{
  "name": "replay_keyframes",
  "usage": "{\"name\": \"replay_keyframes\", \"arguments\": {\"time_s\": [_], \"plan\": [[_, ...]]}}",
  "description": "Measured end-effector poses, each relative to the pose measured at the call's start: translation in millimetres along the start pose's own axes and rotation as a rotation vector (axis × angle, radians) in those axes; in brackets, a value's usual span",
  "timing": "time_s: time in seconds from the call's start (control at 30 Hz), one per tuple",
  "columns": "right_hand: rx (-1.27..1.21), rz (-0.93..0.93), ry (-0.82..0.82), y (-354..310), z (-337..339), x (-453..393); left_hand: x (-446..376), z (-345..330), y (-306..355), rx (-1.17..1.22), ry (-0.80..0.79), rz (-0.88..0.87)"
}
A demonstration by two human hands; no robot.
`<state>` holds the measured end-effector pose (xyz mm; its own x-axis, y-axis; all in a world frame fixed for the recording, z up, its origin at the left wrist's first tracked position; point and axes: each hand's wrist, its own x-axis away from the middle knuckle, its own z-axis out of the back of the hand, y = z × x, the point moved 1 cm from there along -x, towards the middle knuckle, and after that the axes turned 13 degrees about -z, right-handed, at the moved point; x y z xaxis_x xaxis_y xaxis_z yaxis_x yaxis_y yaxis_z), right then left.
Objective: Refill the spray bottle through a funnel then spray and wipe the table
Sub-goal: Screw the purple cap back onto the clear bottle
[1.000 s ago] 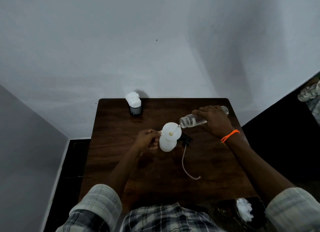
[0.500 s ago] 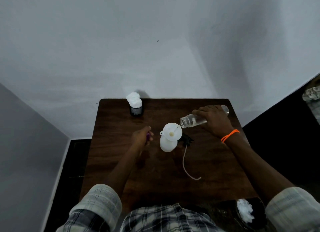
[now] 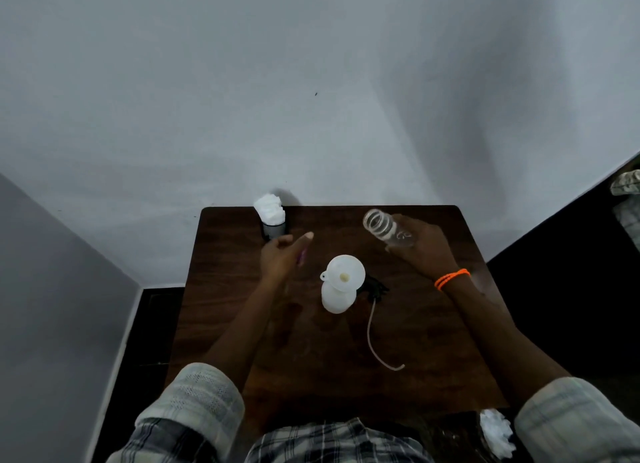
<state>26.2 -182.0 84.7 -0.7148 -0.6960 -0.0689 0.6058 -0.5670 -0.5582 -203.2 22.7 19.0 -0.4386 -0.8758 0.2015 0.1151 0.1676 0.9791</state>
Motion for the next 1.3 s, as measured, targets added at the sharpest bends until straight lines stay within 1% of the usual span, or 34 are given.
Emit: {"name": "replay_keyframes", "arguments": {"time_s": [0.07, 0.2, 0.3, 0.37, 0.5, 0.7, 0.9, 1.07, 1.17, 1.3], "plan": [[-0.100, -0.067, 0.049, -9, 3, -6, -3, -7, 25, 0.056, -0.016, -0.102], [-0.298, -0.092, 0.104, -41, 12, -13, -8, -25, 80, 0.127, 0.026, -0.310], [-0.404, -0.088, 0.094, -70, 16, -15, -13, -39, 117, 0.176, 0.001, -0.450], [-0.441, -0.085, 0.045, -85, 15, -17, -16, -47, 138, 0.193, -0.016, -0.514], [-0.518, -0.055, -0.073, -104, 6, -14, -18, -59, 167, 0.232, -0.035, -0.528], [-0.561, -0.043, -0.113, -118, -4, -8, -12, -59, 169, 0.126, -0.137, -0.550], [-0.600, -0.077, -0.088, -122, -2, -4, -7, -54, 168, 0.107, -0.159, -0.564], [-0.599, -0.065, -0.076, -124, -1, -3, -5, -53, 169, 0.109, -0.223, -0.613], [-0.630, -0.080, -0.071, -126, 0, -2, -8, -53, 170, 0.173, -0.258, -0.591], [-0.730, -0.151, -0.049, -124, 0, -6, -11, -51, 165, 0.278, -0.279, -0.523]]}}
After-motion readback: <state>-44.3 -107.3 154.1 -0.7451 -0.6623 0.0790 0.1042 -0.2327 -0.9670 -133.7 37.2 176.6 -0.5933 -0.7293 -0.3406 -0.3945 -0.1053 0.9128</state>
